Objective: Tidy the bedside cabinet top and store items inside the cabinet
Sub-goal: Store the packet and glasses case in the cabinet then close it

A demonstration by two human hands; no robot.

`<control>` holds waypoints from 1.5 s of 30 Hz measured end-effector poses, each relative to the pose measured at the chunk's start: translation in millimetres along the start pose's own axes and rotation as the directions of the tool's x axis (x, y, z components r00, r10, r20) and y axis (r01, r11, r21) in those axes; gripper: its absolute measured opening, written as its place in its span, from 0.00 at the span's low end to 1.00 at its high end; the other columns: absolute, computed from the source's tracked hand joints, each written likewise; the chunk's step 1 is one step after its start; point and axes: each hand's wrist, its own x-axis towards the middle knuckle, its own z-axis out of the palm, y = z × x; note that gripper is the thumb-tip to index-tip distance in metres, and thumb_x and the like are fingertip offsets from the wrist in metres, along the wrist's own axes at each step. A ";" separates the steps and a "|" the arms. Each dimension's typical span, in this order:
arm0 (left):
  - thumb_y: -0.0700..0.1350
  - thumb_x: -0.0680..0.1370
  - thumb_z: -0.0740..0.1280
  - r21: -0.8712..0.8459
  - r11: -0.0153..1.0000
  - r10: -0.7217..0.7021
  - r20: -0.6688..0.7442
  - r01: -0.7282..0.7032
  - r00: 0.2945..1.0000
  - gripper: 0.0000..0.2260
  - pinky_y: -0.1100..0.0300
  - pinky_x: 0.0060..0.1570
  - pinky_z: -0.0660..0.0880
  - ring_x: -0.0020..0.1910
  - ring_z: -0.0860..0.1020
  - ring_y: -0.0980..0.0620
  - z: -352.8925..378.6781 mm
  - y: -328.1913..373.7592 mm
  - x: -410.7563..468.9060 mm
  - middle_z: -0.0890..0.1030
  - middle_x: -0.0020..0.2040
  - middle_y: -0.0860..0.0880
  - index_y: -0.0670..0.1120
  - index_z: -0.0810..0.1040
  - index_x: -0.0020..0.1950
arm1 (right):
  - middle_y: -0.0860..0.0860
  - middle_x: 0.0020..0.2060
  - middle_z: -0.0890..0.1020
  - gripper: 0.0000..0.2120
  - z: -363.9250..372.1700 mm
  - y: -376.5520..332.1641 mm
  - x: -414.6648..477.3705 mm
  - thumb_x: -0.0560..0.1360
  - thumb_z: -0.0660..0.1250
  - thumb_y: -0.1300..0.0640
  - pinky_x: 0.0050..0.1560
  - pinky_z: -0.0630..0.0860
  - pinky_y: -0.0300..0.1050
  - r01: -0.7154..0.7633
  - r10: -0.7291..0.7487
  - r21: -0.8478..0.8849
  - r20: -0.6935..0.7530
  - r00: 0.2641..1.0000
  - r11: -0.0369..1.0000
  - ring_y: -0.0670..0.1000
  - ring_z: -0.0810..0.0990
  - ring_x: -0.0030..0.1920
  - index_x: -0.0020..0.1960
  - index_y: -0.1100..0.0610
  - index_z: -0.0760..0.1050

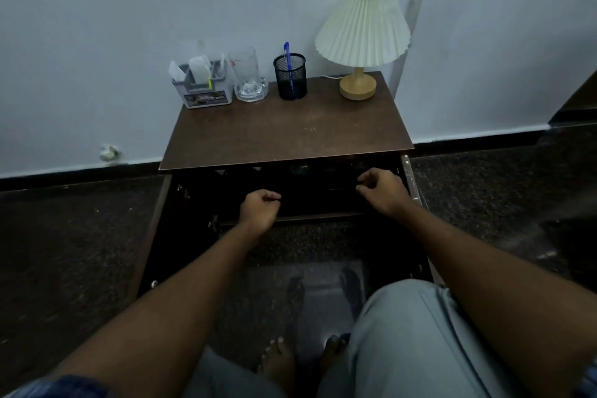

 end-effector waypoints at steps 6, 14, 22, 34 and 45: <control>0.43 0.75 0.70 0.337 0.936 0.138 -0.080 -0.103 0.987 0.12 0.56 0.56 0.76 0.54 0.81 0.46 -121.2 -17.7 -38.2 0.82 0.54 0.46 0.46 0.81 0.57 | 0.56 0.56 0.82 0.19 -29.4 -13.1 -47.4 0.73 0.75 0.51 0.55 0.75 0.46 0.027 -0.027 0.002 -0.084 0.996 1.000 0.56 0.81 0.58 0.60 0.58 0.78; 0.48 0.72 0.71 0.371 0.924 0.011 -0.264 0.091 0.965 0.30 0.43 0.63 0.75 0.63 0.76 0.33 -210.2 -78.7 -78.7 0.73 0.68 0.36 0.42 0.70 0.72 | 0.60 0.69 0.70 0.36 -48.3 -14.0 -93.3 0.70 0.78 0.46 0.67 0.73 0.57 0.051 -0.054 -0.102 -0.023 0.998 0.993 0.61 0.73 0.68 0.71 0.58 0.68; 0.48 0.78 0.68 0.109 0.957 -0.248 -0.170 0.268 0.954 0.21 0.49 0.54 0.78 0.56 0.81 0.37 -212.1 -124.1 -108.9 0.81 0.59 0.37 0.36 0.77 0.66 | 0.61 0.75 0.61 0.46 -47.6 5.1 -132.7 0.70 0.76 0.42 0.75 0.63 0.58 -0.126 0.122 -0.080 -0.055 0.991 0.989 0.65 0.63 0.75 0.79 0.55 0.56; 0.46 0.83 0.56 -0.200 0.930 -0.330 -0.084 0.309 0.940 0.15 0.46 0.40 0.80 0.46 0.80 0.41 -181.3 -103.9 -129.6 0.80 0.48 0.39 0.39 0.78 0.56 | 0.59 0.40 0.81 0.25 -29.2 18.1 -152.9 0.75 0.63 0.41 0.28 0.71 0.42 -0.493 0.471 0.219 0.146 0.870 0.842 0.57 0.78 0.33 0.55 0.63 0.77; 0.37 0.81 0.65 -0.136 0.962 -0.220 0.118 0.236 0.968 0.09 0.59 0.37 0.83 0.44 0.80 0.44 -149.6 -98.3 -116.3 0.80 0.47 0.40 0.43 0.79 0.42 | 0.61 0.46 0.82 0.12 -3.0 -2.5 -145.3 0.80 0.63 0.61 0.53 0.81 0.56 -0.325 0.306 -0.009 0.359 0.882 0.946 0.59 0.81 0.44 0.57 0.69 0.79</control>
